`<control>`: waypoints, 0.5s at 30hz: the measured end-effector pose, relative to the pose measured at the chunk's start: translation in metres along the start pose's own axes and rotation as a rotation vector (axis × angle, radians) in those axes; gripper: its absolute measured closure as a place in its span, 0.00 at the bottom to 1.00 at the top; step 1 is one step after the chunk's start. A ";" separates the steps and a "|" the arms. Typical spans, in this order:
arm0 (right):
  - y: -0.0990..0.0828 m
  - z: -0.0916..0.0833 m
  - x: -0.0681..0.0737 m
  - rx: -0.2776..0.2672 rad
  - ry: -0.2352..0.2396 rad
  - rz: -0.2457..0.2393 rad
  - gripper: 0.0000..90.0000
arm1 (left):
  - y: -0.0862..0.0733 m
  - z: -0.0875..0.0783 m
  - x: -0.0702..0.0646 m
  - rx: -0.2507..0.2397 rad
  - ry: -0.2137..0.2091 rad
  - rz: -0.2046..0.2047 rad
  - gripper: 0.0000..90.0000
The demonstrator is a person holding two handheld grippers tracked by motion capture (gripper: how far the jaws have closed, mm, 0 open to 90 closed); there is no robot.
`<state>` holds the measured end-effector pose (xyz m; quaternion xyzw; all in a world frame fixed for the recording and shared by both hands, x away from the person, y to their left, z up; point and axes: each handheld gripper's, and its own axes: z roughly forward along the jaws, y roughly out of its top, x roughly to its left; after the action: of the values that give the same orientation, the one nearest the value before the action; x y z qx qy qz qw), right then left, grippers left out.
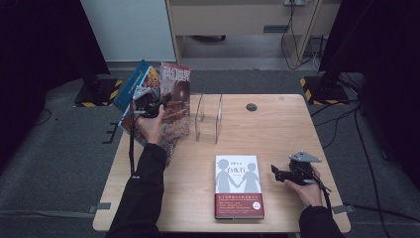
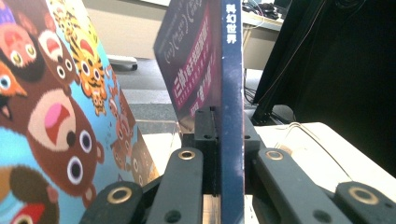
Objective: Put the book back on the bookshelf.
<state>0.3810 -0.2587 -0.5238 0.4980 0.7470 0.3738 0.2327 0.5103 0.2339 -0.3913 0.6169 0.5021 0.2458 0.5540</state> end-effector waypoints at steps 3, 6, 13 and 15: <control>0.000 -0.001 0.000 0.003 0.000 0.007 0.15 | -0.001 -0.001 -0.001 0.009 -0.004 -0.012 0.92; 0.000 -0.001 0.000 0.002 0.000 0.006 0.15 | -0.003 -0.003 -0.003 0.021 -0.007 -0.013 0.92; 0.000 0.000 -0.001 0.001 0.000 -0.006 0.15 | -0.008 -0.016 -0.005 0.074 -0.005 0.009 0.91; 0.000 0.000 0.000 0.002 -0.001 -0.011 0.15 | -0.010 -0.020 -0.006 0.077 -0.012 0.020 0.91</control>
<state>0.3816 -0.2590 -0.5235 0.4942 0.7501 0.3716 0.2345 0.4878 0.2361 -0.3942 0.6443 0.5017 0.2280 0.5303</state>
